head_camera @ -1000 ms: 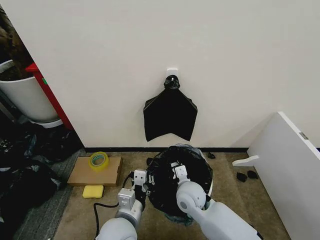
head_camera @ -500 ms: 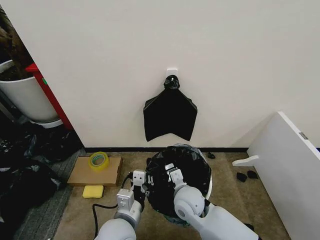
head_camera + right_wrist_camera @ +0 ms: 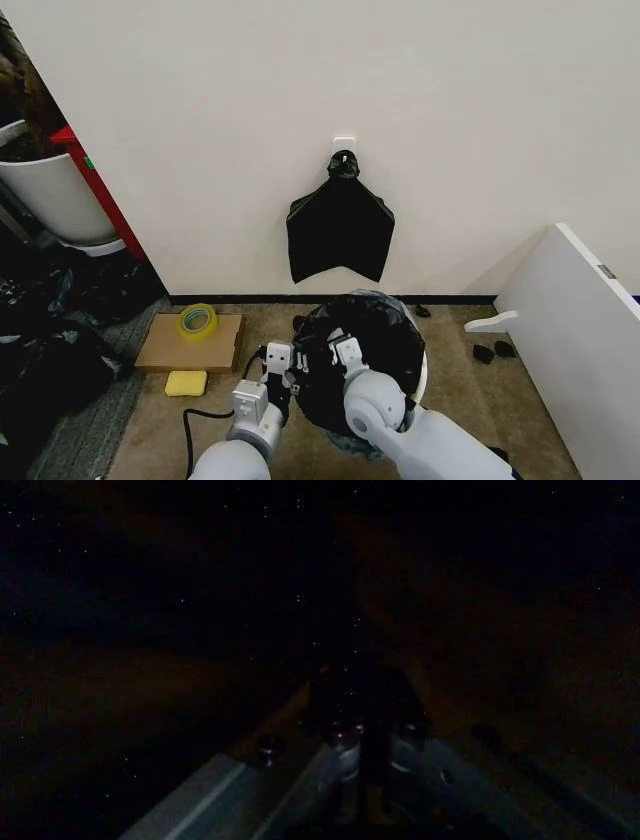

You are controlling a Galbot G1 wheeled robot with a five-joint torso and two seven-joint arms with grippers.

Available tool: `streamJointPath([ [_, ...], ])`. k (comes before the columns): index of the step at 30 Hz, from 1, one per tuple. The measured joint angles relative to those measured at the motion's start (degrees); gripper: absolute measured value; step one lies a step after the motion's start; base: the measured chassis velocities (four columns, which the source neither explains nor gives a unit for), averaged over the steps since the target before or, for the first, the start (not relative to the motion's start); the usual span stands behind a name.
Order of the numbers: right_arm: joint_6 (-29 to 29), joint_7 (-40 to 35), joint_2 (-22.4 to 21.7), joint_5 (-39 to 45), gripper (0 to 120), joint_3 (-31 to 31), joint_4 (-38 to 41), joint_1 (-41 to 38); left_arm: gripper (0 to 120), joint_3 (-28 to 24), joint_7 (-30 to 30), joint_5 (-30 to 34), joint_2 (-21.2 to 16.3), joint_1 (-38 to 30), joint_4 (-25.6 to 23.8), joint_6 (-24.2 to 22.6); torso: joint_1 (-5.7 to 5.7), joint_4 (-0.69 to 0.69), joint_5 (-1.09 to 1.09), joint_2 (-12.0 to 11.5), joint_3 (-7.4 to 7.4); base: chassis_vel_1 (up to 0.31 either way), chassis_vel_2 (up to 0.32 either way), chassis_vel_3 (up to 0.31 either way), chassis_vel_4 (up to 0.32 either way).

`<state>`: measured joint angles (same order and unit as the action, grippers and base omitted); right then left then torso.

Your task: Place the garbage bag over the trash bin.

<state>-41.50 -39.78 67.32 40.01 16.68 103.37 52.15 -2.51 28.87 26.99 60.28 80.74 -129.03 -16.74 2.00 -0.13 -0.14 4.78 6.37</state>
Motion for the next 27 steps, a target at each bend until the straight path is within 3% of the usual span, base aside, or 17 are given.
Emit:
streamJointPath([
  [4, -0.2, 0.1, -1.3, 1.4, 0, -0.2, 2.6, 1.4, 0, 0.5, 0.0, 0.3, 0.1, -0.4, 0.5, 0.0, 0.0, -0.01, 0.01, 0.0, 0.0, 0.0, 0.0, 0.0, 0.0],
  [11, 0.6, 7.2, -5.9, 2.0, 1, -2.6, 16.0, 6.5, 0, 2.4, 1.5, 4.4, 1.1, -3.0, 4.1, 0.0, 0.0, -0.01, 0.0, 0.0, 0.0, 0.0, 0.0, 0.0, 0.0],
  [18, 2.8, 16.3, -9.9, 2.5, 23, -9.8, 25.5, 11.9, 0, 5.1, 4.1, 12.0, 1.2, -5.0, 6.0, -1.4, 0.0, 0.0, 0.01, 0.0, -0.01, 0.0, 0.0, 0.0, 0.0],
  [21, 5.5, 22.5, -12.8, 4.6, 38, -16.6, 30.4, 16.1, 0, 6.7, 6.6, 18.6, 1.1, -6.5, 6.2, -2.8, 0.0, -0.01, 0.01, 0.0, 0.0, 0.0, 0.0, 0.0, 0.0],
  [27, 7.8, 24.1, -15.9, 9.4, 60, -23.7, 37.3, 22.6, 0, 8.6, 9.1, 25.7, 0.8, -8.0, 6.7, -3.6, 0.0, 0.01, 0.0, 0.0, -0.01, 0.0, 0.0, 0.0, 0.0],
])
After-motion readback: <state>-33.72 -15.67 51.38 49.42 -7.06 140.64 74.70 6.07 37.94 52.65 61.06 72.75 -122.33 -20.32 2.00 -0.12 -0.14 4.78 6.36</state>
